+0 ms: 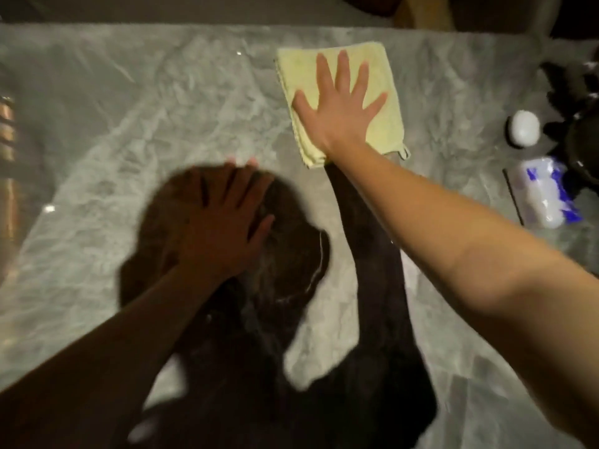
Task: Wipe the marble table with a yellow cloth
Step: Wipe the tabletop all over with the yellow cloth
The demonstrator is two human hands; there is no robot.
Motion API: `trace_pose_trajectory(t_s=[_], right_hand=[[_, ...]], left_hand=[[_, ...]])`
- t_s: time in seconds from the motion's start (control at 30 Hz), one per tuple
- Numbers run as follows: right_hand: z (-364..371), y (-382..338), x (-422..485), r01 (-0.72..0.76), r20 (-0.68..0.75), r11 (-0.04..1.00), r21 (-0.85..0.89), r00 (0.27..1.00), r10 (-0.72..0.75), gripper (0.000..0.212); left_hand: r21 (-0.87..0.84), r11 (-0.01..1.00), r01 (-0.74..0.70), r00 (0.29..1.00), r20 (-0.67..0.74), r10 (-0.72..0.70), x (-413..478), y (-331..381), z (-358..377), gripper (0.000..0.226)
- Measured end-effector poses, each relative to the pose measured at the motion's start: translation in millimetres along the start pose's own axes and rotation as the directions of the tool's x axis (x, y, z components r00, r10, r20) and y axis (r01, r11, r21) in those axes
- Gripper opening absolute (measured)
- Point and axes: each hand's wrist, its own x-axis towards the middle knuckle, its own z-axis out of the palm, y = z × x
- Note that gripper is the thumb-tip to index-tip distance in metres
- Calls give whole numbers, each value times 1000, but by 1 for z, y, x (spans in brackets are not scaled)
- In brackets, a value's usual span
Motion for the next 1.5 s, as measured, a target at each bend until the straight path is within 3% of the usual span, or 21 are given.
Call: trace_pose_trajectory(t_s=[0.17,0.4,0.47,0.57,0.63,0.8,0.97,1.2,1.5], right_hand=[[-3,-38,62,43,5,999,-27,999,-42,70],[2,-24,1,170,12,983,-72,986,-169,68],[6,-18,-43,196,30,977,-84,980,-195,68],[15,-2,-130,196,18,979,-64,981,-195,70],[24,7,-200,187,-2,981,-59,982,-188,70],[43,20,-403,146,58,986,-80,988,-142,71],[60,11,-522,91,101,990,-105,992,-81,74],[56,-11,-465,-1,62,998,-64,998,5,73],[39,-69,-172,23,-39,999,28,999,-22,61]], left_hand=[[-8,1000,16,999,29,-16,3,-2,2,57],[-58,998,15,998,-62,-19,-1,-3,3,56],[-93,995,21,995,-92,-30,0,-1,4,57],[-279,958,65,988,-119,-102,0,2,0,60],[-321,947,18,991,-118,-59,-13,0,-3,58],[-119,976,-181,984,-13,180,-67,-25,-8,57],[-28,988,-150,988,37,151,-90,-94,-19,63],[-4,996,-88,996,-18,88,-92,-110,-18,62],[-20,1000,14,999,45,-13,-91,-111,-23,72]])
